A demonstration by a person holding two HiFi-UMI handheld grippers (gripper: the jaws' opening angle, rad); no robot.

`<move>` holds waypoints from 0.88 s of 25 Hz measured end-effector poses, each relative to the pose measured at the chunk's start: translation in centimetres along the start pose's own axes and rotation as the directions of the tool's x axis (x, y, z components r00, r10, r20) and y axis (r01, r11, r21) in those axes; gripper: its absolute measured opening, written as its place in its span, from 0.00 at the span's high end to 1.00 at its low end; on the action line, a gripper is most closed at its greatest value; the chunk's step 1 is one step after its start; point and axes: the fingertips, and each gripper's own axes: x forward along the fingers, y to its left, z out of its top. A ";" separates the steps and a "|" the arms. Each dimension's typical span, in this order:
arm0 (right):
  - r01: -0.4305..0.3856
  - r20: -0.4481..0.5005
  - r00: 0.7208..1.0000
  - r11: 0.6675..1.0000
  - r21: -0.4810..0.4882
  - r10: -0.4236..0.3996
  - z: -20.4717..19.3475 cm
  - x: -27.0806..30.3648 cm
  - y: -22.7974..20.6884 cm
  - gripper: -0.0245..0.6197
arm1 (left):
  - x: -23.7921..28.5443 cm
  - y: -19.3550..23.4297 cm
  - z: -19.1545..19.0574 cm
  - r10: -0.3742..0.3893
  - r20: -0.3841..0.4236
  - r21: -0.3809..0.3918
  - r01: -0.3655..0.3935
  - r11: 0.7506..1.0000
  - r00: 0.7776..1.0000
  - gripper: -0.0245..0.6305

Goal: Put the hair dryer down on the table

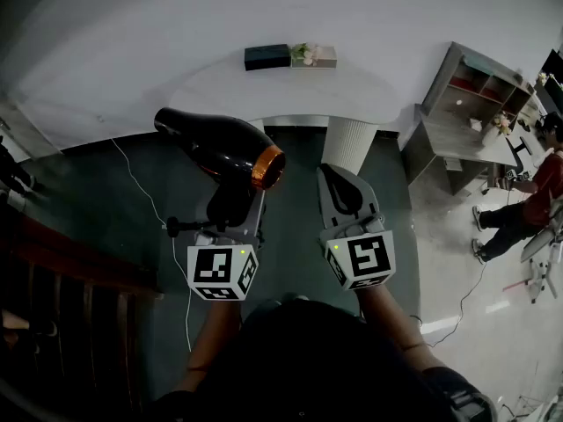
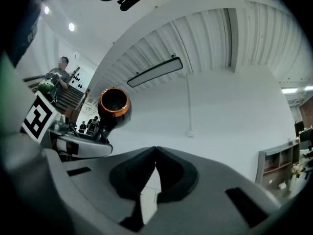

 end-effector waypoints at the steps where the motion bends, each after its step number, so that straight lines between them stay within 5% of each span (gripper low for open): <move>1: -0.001 0.000 1.000 1.000 -0.002 0.001 -0.1 0.2 0.0 0.94 | 0.1 0.2 -0.1 0.003 0.000 -0.001 -0.003 1.000 1.000 0.61; 18: 0.035 -0.034 0.999 0.998 0.051 -0.033 -3.9 1.8 -1.8 0.94 | 1.4 1.6 -2.1 0.021 0.023 -0.016 -0.021 1.000 1.000 0.61; 22: 0.043 -0.043 0.998 0.997 0.059 -0.040 -4.5 6.4 -5.1 0.94 | 6.8 3.1 -1.7 0.013 0.024 -0.014 -0.013 1.000 1.000 0.61</move>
